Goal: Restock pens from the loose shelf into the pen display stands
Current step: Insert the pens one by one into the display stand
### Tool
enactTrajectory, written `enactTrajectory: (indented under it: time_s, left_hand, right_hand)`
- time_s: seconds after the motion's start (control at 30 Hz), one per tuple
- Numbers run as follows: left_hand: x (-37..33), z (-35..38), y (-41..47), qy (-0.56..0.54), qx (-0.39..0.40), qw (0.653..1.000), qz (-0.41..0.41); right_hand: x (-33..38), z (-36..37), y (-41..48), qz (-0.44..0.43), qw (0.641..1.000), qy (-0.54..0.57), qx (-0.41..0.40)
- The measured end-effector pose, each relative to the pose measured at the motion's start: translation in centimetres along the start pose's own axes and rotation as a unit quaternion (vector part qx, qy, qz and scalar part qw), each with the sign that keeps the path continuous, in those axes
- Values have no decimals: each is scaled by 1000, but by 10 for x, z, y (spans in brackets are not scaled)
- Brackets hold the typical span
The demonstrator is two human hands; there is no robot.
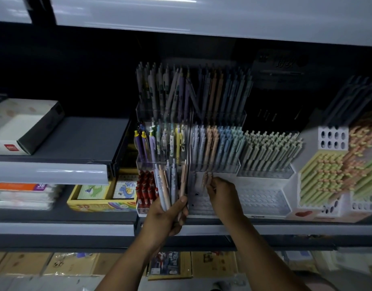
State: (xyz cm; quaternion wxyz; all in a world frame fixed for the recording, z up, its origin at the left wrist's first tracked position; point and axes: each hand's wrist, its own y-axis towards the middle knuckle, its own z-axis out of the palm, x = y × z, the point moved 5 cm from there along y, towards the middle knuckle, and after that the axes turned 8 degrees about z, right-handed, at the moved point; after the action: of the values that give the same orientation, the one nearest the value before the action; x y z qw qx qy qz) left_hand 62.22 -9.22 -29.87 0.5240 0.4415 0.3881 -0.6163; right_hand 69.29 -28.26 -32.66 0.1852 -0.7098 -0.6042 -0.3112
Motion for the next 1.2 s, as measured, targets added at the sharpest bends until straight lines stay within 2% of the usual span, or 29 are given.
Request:
enactTrajectory:
  time_s: [0.07, 0.13, 0.23, 0.3, 0.37, 0.47, 0.57, 0.73, 0.8, 0.93, 1.03, 1.2]
  left_hand:
    - [1, 1, 0, 0, -4, 1000, -1]
    - [1, 1, 1, 5, -5, 1000, -2]
    - [1, 2, 1, 22, -2, 1000, -3]
    - [3, 2, 1, 30, -1, 1000, -8]
    - [4, 4, 2, 37, 1, 999, -12]
    - [3, 8, 2, 51, 6, 999, -12]
    - [3, 10, 2, 61, 7, 998, -13]
    - [2, 9, 2, 61, 7, 998, -15]
    - [3, 7, 2, 55, -3, 998, -17]
    - [7, -2, 2, 42, -29, 998, -21]
    - [9, -7, 5, 34, -29, 999, -21]
    - [5, -7, 7, 54, -24, 998, -16]
  right_hand:
    - [0, -2, -2, 32, 999, -8, 7]
    - [4, -11, -7, 49, 998, -21, -28]
    - [24, -27, -16, 17, 998, 10, -60]
    - [41, -33, -21, 4, 996, 77, -50]
    - [52, -38, -25, 27, 988, 148, -41]
    - [62, -36, -30, 60, 961, 267, 40]
    - [70, -35, -32, 40, 947, 304, 92]
    - [59, -36, -28, 58, 931, 353, 77]
    - [49, -37, -28, 89, 914, 393, 58]
    - [19, -42, -25, 166, 854, 493, -3]
    - [2, -44, -20, 163, 882, 440, -45]
    - [-4, -42, -19, 88, 939, 324, -75]
